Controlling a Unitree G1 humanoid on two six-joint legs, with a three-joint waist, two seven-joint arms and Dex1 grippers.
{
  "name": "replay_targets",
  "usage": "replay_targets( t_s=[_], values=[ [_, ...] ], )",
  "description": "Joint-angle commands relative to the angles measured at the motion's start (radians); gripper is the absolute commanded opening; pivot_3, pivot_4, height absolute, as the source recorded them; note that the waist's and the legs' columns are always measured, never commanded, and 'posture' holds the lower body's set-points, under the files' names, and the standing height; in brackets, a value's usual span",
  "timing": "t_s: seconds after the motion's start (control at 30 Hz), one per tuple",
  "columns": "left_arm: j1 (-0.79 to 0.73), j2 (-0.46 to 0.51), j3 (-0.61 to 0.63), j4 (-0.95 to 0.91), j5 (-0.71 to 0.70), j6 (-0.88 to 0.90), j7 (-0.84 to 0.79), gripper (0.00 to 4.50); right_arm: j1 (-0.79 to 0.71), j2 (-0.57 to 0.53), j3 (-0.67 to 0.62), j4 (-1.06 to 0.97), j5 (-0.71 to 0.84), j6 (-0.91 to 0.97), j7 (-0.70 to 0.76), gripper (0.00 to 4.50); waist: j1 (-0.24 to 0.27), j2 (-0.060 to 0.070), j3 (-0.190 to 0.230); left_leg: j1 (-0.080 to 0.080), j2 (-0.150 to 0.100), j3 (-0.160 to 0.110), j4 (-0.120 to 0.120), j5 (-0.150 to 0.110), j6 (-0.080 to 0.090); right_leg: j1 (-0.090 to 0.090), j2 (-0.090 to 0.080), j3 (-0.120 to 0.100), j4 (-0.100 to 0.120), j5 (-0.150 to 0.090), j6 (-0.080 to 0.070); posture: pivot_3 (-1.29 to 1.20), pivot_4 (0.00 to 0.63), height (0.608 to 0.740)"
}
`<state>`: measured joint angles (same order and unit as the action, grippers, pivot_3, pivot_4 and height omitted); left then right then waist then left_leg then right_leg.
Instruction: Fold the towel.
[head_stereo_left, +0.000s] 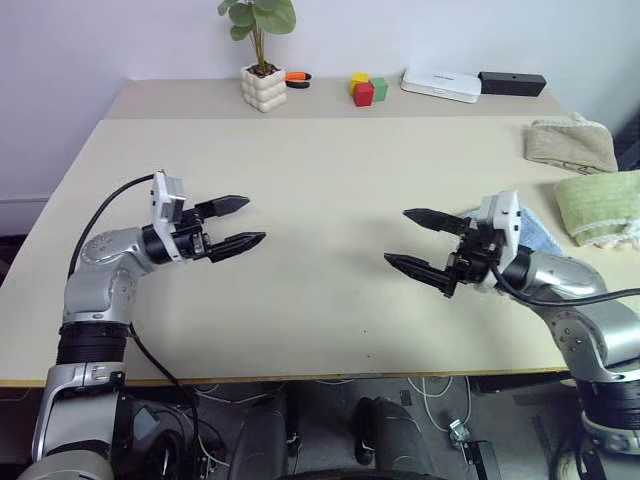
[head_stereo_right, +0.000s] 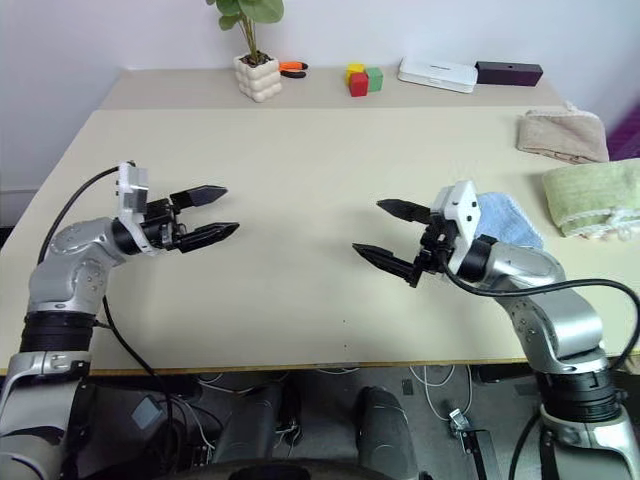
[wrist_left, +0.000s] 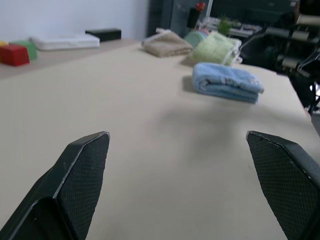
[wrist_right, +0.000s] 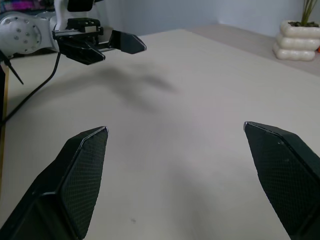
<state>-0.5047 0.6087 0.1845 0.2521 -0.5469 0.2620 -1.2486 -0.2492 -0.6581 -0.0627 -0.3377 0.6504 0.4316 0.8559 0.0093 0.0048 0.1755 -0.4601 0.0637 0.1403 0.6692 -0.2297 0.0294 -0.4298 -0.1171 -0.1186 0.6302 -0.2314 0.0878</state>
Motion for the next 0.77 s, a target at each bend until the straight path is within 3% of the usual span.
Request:
replay_targets(
  t_s=[0.03, 0.43, 0.77],
  values=[
    [0.017, 0.021, 0.068, -0.096, -0.058, 0.054, 0.063, 4.50, -0.029, 0.025, 0.023, -0.041, -0.008, 0.006, -0.014, 4.44, -0.002, 0.000, 0.000, 0.000, 0.000, 0.000, 0.000, 0.000, 0.000, 0.000, 0.000, 0.000, 0.000, 0.000, 0.000, 0.00, 0.150, 0.740],
    [0.107, 0.001, 0.018, -0.283, -0.081, 0.119, 0.131, 4.50, -0.022, -0.016, -0.022, -0.013, -0.003, 0.025, 0.035, 4.44, 0.002, 0.000, 0.000, 0.001, 0.000, 0.000, 0.000, 0.000, -0.001, 0.001, 0.000, 0.000, 0.000, 0.000, 0.000, 0.00, 0.150, 0.740],
    [0.017, -0.046, -0.080, -0.176, -0.037, 0.070, 0.066, 4.50, 0.098, -0.076, -0.120, -0.099, -0.007, 0.056, 0.007, 4.44, 0.003, -0.001, 0.000, 0.001, -0.001, 0.000, 0.000, 0.001, -0.001, 0.001, 0.000, 0.000, 0.000, 0.000, 0.000, 0.00, 0.150, 0.740]
  ],
)
